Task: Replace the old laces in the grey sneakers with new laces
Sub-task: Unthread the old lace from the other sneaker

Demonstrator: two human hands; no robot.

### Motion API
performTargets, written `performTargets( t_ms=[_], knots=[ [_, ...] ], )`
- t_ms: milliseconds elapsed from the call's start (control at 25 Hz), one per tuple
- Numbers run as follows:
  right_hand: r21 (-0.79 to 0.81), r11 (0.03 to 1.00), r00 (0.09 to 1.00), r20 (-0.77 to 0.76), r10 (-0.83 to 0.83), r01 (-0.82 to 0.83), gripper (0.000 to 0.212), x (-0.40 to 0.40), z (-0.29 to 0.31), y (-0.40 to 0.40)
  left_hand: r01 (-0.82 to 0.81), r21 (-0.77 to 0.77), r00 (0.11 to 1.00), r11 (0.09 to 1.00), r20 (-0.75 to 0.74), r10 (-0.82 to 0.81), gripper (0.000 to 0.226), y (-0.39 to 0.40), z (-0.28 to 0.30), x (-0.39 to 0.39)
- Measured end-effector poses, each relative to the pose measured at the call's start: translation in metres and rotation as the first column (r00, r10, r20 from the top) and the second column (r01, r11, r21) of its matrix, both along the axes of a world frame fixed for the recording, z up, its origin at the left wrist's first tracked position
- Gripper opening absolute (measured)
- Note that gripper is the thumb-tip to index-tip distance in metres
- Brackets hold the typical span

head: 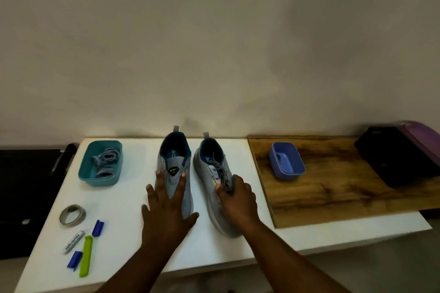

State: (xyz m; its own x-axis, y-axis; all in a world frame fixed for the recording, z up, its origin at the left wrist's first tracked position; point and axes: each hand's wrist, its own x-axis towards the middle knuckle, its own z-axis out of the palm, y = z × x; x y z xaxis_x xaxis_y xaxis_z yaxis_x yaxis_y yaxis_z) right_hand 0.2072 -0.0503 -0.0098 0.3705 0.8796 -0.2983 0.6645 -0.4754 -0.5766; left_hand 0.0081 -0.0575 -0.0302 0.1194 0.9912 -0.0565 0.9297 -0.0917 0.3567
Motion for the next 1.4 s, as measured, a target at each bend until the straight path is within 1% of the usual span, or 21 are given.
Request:
performTargets(
  t_ms=[80,160,240,360,440,520,600,640,720,800,960,1000,1040,1080,1120,1160,1200,1240,1280,1320,1400],
  knots=[
    [0.016,1.000,1.000,-0.019,-0.024,0.025,0.060,-0.014,0.002,-0.008,0.014,0.029,0.993,0.999,0.115,-0.017,0.119,-0.001,-0.002,-0.007],
    [0.028,0.999,0.996,-0.086,-0.019,0.021,0.062,-0.023,0.002,-0.014,0.002,0.035,0.987,0.999,0.158,-0.007,0.115,0.000,-0.003,-0.013],
    [0.060,0.998,0.993,-0.119,-0.006,0.013,0.065,-0.026,-0.001,-0.019,-0.028,0.050,0.985,0.998,0.169,0.019,0.112,0.001,-0.003,-0.018],
    [0.107,0.994,0.995,-0.102,0.004,0.007,0.067,-0.027,-0.006,-0.023,-0.044,0.071,0.988,0.996,0.148,0.033,0.110,-0.001,-0.005,-0.020],
    [0.146,0.989,0.993,-0.117,-0.004,0.021,0.063,-0.026,-0.007,-0.022,-0.034,0.077,0.993,0.996,0.117,0.025,0.111,-0.001,-0.005,-0.018],
    [0.205,0.973,0.980,-0.188,-0.062,0.101,0.059,-0.024,-0.002,-0.014,-0.066,0.067,0.997,0.996,0.051,0.062,0.115,-0.002,-0.001,-0.011],
    [0.232,0.956,0.957,-0.267,-0.117,0.181,0.052,-0.020,0.006,0.002,-0.112,0.078,0.994,0.991,0.014,0.112,0.114,-0.013,0.008,0.006],
    [0.232,0.954,0.950,-0.287,-0.121,0.192,0.047,-0.020,0.011,0.011,-0.129,0.061,0.992,0.990,0.006,0.128,0.112,-0.021,0.011,0.015],
    [0.247,0.950,0.944,-0.313,-0.106,0.189,0.039,-0.018,0.013,0.024,-0.215,-0.047,0.976,0.975,0.011,0.216,0.113,-0.037,0.010,0.028],
    [0.286,0.941,0.942,-0.327,-0.081,0.180,0.037,-0.014,0.006,0.027,-0.297,-0.130,0.952,0.946,0.032,0.304,0.113,-0.039,0.003,0.026],
    [0.303,0.943,0.947,-0.319,-0.034,0.136,0.036,-0.008,-0.003,0.033,-0.294,-0.166,0.956,0.941,-0.028,0.293,0.112,-0.039,-0.005,0.020],
    [0.309,0.942,0.948,-0.318,-0.028,0.131,0.035,-0.007,-0.003,0.035,-0.298,-0.148,0.954,0.943,-0.024,0.297,0.114,-0.040,-0.007,0.022],
    [0.325,0.939,0.955,-0.296,-0.012,0.113,0.035,-0.007,-0.003,0.037,-0.302,-0.101,0.953,0.948,-0.023,0.302,0.115,-0.038,-0.004,0.024],
    [0.352,0.933,0.967,-0.253,0.014,0.079,0.036,-0.007,-0.002,0.038,-0.295,-0.014,0.955,0.955,-0.029,0.295,0.111,-0.034,-0.002,0.026],
    [0.383,0.923,0.980,-0.191,0.046,0.032,0.039,-0.006,-0.003,0.039,-0.244,0.077,0.969,0.967,-0.027,0.247,0.101,-0.028,0.000,0.027],
    [0.406,0.914,0.989,-0.121,0.084,-0.028,0.042,-0.005,-0.003,0.040,-0.158,0.167,0.986,0.973,-0.019,0.164,0.087,-0.019,0.003,0.029],
    [0.418,0.904,0.991,-0.058,0.123,-0.088,0.043,-0.004,-0.004,0.039,-0.064,0.239,0.998,0.969,-0.005,0.067,0.072,-0.007,0.005,0.031],
    [0.428,0.894,0.988,-0.015,0.152,-0.131,0.043,-0.002,-0.005,0.039,-0.007,0.294,1.000,0.956,0.022,0.000,0.058,0.005,0.007,0.033],
    [0.443,0.884,0.986,0.009,0.164,-0.151,0.040,-0.001,-0.004,0.039,0.002,0.303,0.997,0.953,0.071,-0.024,0.048,0.016,0.012,0.034],
    [0.467,0.870,0.986,0.030,0.161,-0.157,0.037,-0.001,-0.003,0.038,-0.025,0.284,0.992,0.959,0.129,-0.013,0.043,0.023,0.012,0.035],
    [0.515,0.839,0.984,0.103,0.143,-0.176,0.026,0.001,-0.002,0.037,-0.090,0.251,0.974,0.964,0.224,0.033,0.038,0.031,0.012,0.040]
  ],
)
